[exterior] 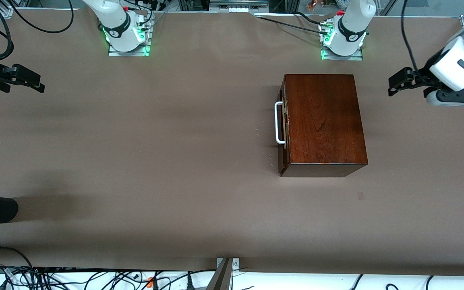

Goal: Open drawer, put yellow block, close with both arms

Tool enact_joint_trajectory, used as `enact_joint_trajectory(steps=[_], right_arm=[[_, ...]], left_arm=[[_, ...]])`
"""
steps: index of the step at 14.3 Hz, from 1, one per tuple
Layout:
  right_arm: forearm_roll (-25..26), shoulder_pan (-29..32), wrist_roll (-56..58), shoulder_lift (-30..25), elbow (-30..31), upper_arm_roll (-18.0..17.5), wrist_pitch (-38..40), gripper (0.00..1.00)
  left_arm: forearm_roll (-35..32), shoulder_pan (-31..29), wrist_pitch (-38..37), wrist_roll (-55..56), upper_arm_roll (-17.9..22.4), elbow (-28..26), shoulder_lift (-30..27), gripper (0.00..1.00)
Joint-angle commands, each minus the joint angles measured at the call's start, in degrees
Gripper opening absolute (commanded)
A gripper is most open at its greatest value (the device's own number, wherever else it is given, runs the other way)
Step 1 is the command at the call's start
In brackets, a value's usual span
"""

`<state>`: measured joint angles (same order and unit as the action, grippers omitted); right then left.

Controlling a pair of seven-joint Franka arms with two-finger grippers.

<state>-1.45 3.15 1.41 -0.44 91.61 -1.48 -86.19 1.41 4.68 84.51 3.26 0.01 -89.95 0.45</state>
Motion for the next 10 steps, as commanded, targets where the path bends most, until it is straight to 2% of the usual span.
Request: enact_joint_trajectory(steps=[1, 10], right_arm=[[0.2, 0.7, 0.1, -0.1, -0.2, -0.4, 0.7, 1.00], [0.3, 0.8, 0.1, -0.1, -0.2, -0.4, 0.7, 1.00]], left_arm=[[0.8, -1.2, 1.3, -2.2, -0.7, -1.8, -1.6, 1.00], [0.2, -1.1, 1.3, -2.2, -0.7, -1.5, -1.4, 1.00]])
